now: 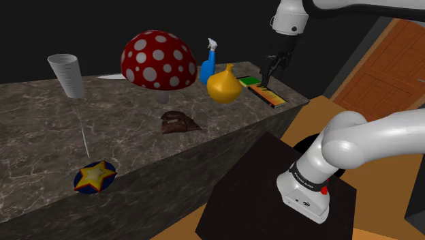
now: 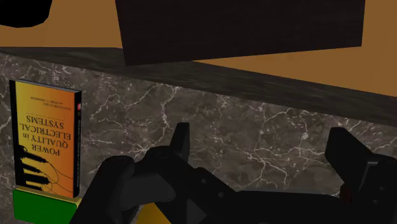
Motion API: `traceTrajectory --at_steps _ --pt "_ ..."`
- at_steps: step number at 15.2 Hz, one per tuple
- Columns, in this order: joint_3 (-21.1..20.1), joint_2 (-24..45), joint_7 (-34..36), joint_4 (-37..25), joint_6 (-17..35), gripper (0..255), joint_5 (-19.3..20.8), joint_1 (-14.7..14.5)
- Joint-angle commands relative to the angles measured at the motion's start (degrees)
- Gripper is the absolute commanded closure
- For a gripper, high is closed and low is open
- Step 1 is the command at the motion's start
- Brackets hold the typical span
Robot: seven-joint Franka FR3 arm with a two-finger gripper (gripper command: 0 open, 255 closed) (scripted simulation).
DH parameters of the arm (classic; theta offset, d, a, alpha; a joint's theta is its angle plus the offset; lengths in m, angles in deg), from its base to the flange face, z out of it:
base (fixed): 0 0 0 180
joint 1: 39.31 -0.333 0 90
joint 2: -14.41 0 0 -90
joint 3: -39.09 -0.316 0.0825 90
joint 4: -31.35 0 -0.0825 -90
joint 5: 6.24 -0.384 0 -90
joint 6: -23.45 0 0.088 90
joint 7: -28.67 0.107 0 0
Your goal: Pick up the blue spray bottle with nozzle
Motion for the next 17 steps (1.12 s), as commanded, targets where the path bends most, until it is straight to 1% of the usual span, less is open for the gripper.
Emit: traceTrajectory --at_steps 1,5,9,13,17 --pt "0.0 0.0 0.0 0.0 0.0 0 0.0 0.0" --pt "1.6 8.5 -2.1 -5.4 3.9 0 1.6 1.0" --pt "3.1 16.9 -4.1 -11.8 6.7 0 2.7 1.8" --pt "4.3 25.3 -6.0 -19.3 8.4 0 3.2 2.4" --pt "5.3 33.6 -8.0 -27.8 9.1 0 3.4 2.9"
